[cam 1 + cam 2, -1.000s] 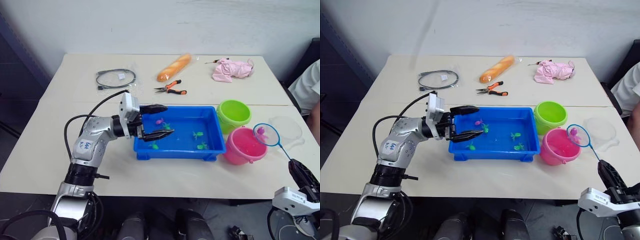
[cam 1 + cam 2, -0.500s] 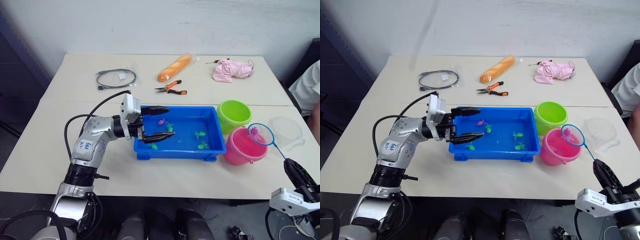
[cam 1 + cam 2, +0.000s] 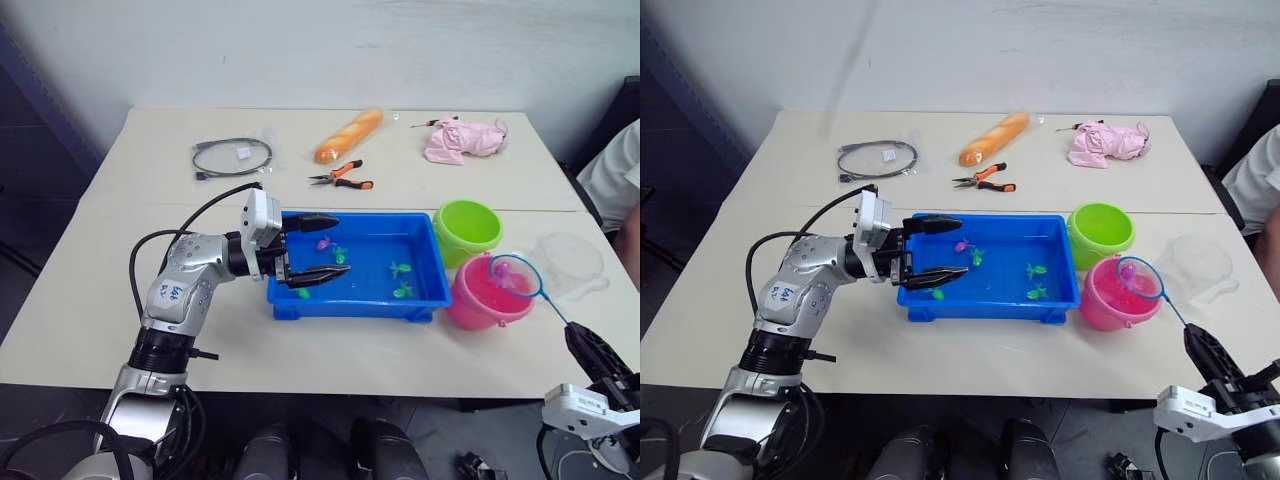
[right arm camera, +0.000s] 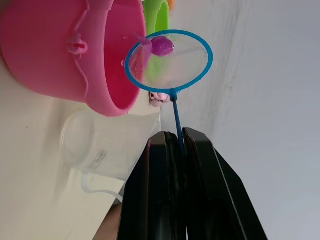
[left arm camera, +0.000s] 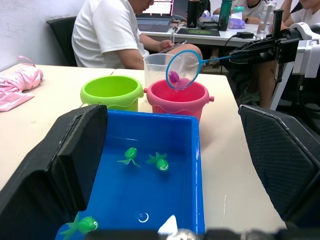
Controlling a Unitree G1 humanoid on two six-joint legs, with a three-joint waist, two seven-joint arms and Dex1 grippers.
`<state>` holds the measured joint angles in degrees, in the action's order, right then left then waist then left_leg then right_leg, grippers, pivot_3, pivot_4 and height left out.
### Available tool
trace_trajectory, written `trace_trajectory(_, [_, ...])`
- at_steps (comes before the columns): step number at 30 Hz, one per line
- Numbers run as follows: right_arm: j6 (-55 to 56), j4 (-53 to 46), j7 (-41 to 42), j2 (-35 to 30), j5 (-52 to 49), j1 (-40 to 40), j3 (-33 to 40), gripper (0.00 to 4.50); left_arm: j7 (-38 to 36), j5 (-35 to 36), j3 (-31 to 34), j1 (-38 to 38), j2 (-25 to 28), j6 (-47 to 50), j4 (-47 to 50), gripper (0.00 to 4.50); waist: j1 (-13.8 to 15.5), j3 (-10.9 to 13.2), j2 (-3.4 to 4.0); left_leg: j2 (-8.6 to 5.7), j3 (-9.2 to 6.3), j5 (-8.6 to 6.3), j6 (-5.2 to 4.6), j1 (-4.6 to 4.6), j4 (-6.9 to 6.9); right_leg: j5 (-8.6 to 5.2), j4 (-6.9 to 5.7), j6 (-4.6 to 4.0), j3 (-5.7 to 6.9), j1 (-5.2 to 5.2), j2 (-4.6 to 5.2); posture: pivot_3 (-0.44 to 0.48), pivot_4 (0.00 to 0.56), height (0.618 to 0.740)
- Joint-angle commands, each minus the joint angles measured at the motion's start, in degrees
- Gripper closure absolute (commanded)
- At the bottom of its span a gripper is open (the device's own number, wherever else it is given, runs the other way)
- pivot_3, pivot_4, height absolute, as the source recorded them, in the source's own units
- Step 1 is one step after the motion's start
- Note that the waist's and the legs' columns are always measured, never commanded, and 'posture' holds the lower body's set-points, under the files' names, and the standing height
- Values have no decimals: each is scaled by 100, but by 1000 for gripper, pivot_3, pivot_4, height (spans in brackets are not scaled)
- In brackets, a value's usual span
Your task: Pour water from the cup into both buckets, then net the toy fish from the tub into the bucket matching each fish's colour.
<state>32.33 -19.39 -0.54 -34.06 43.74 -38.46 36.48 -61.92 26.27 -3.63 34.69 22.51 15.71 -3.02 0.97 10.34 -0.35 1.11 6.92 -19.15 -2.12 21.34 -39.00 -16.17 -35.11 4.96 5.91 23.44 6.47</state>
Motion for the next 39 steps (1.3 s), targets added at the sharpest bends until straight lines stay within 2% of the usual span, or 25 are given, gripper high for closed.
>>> trace_trajectory(1, [-2, -51, -170, -25, 0, -48, 195, 4500, -26, -12, -41, 0, -31, -68, 95, 15, 1, 0, 0, 0, 0, 0, 0, 0, 0, 0, 0, 0, 0, 0, 0, 0, 150, 740])
trace_trajectory(5, [-195, 75, -262, -17, -54, 31, 341, 4500, -20, -31, -81, 35, -70, -95, 59, 15, 3, 0, 0, -1, 0, 0, 0, 0, 0, 0, 0, 0, -1, 0, 0, 0, 150, 740])
trace_trajectory(8, [182, -83, -190, -148, -8, -140, 109, 4500, -11, -22, -90, 53, -91, -90, 53, 15, 5, 0, 0, -1, 0, 0, 0, 0, 0, 0, 0, 0, 0, -1, 0, 0, 150, 740])
trace_trajectory(10, [-169, 153, -278, -155, -64, 35, 362, 4500, -20, -44, -87, 70, -91, -118, 21, 15, 2, 0, 0, 0, 0, 0, 1, -1, 0, -1, -1, -1, 0, 0, 0, 0, 150, 740])
trace_trajectory(13, [342, 102, -224, -376, -12, -88, 63, 4500, 45, -22, -43, 87, -136, -94, -9, 15, -1, 0, 0, -2, 2, 1, 0, -2, -1, -1, -4, -1, -2, -1, 1, 0, 150, 740])
trace_trajectory(21, [-146, 223, -299, -328, -278, 192, 496, 4500, 26, -35, -69, 71, -136, -87, 33, 15, -9, 0, 0, 1, 1, 2, 3, -3, -1, -2, -6, -2, -2, -1, -1, 0, 150, 740])
trace_trajectory(24, [-166, -57, 39, -355, -1212, 288, 671, 4500, 18, -17, 5, 19, -51, -77, 56, 15, -9, 0, 0, 1, 0, 2, 2, -3, -2, -2, -5, -2, -1, -2, -1, 0, 150, 740])
trace_trajectory(27, [-239, -514, 779, -573, -2459, 391, 437, 4500, -78, -19, 89, -48, 143, -98, 38, 15, -44, 0, 0, 2, -2, 3, 2, -5, -1, -2, -7, -2, -2, -3, -1, 0, 150, 740])
trace_trajectory(30, [-1093, -937, 1604, -979, -3832, 983, 158, 4500, -176, 39, 287, -153, 434, -140, 5, 15, -143, 0, -1, 6, 1, 3, 3, -12, -1, -2, -12, -3, -3, -4, -2, 0, 150, 740])
trace_trajectory(34, [-3799, -1589, 2734, -1795, -7412, 2345, -933, 4500, -139, 89, 813, -415, 902, -181, -171, 15, -239, 2, -3, 9, 0, 5, -3, -16, -11, -3, -33, -5, -3, -4, 7, 0, 150, 740])
trace_trajectory(36, [-4940, -1781, 2941, -2099, -8433, 2920, -1525, 4500, -88, 117, 1054, -604, 1135, -115, -204, 15, -234, 2, -4, 11, -19, 6, -3, -17, -11, -11, -40, -19, 8, -5, 9, 0, 150, 740])
trace_trajectory(39, [-6175, -1869, 2716, -2169, -9094, 3836, -2351, 4500, 5, 84, 1313, -875, 1391, -142, -180, 15, -181, 2, -5, 18, -31, 4, 3, -8, -8, -22, -46, -39, 25, 0, 10, 0, 150, 740])
